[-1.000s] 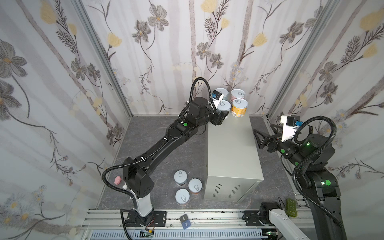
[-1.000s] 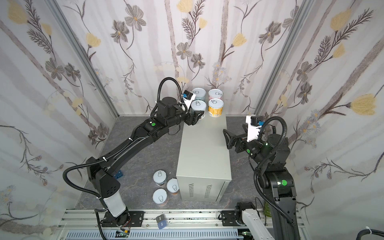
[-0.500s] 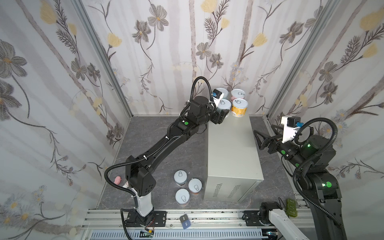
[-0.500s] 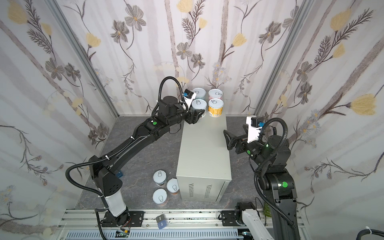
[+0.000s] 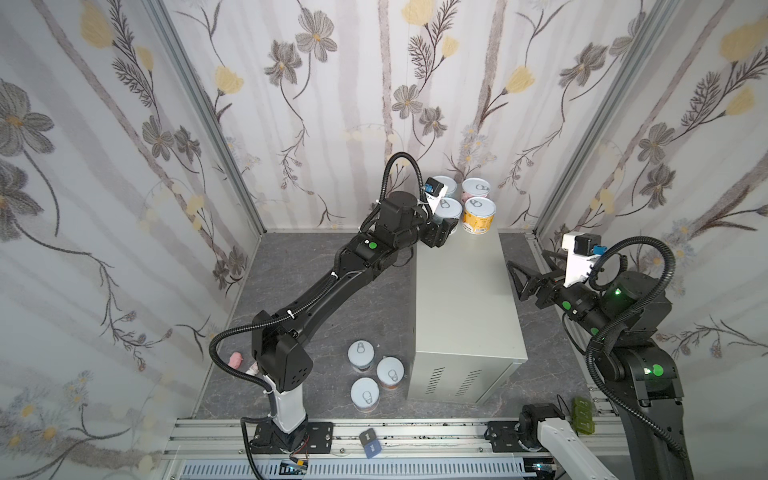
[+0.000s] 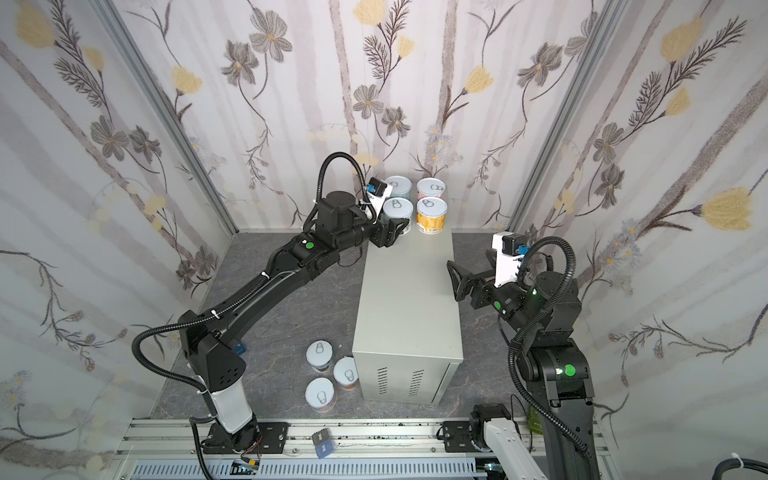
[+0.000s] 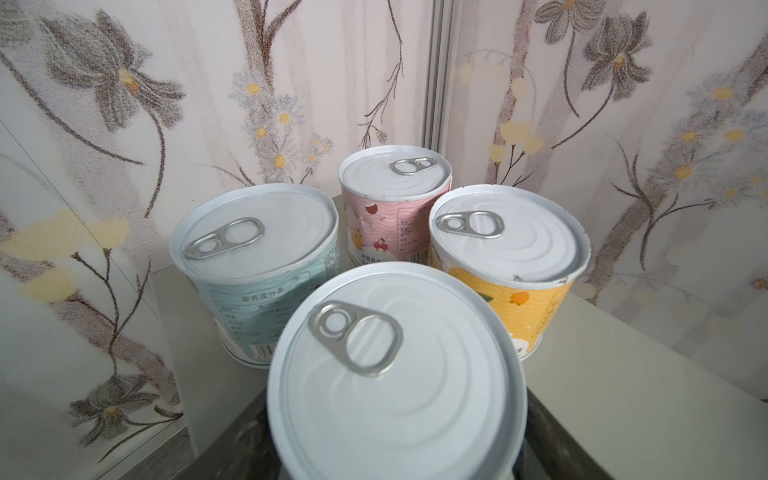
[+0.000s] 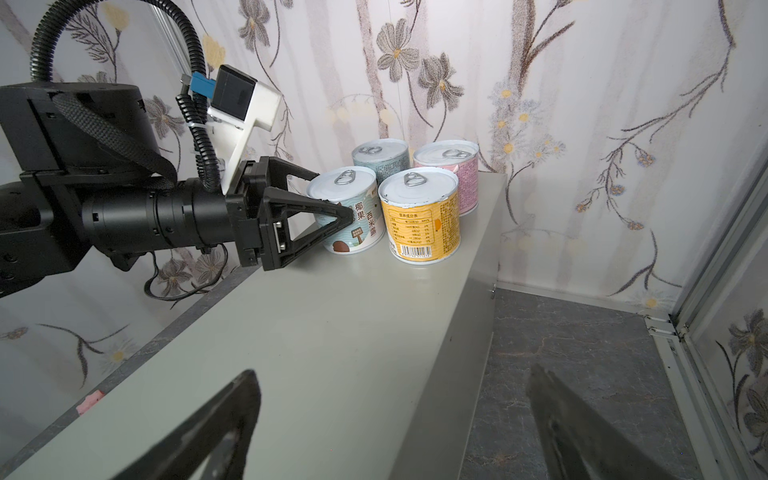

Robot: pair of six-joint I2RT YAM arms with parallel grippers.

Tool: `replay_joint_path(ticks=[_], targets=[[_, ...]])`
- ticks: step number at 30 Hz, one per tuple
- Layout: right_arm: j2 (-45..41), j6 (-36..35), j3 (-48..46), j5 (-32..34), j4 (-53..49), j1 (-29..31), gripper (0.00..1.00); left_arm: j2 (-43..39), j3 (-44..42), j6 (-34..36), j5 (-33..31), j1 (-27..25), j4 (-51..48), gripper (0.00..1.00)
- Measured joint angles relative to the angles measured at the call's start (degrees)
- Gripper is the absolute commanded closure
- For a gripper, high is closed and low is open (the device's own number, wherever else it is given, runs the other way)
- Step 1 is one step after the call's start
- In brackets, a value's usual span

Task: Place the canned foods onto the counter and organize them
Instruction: 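Lower the pale blue can in front of the cluster with the left gripper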

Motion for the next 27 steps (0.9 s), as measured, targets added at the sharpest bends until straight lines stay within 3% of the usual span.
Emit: replay_joint_path(ticks=[27], targets=[[-0.2,0.0,-0.4,0.0,0.0,0.0,0.0,0.5,0.7,0.1,-0.1,0.2,-0.3,0.24]])
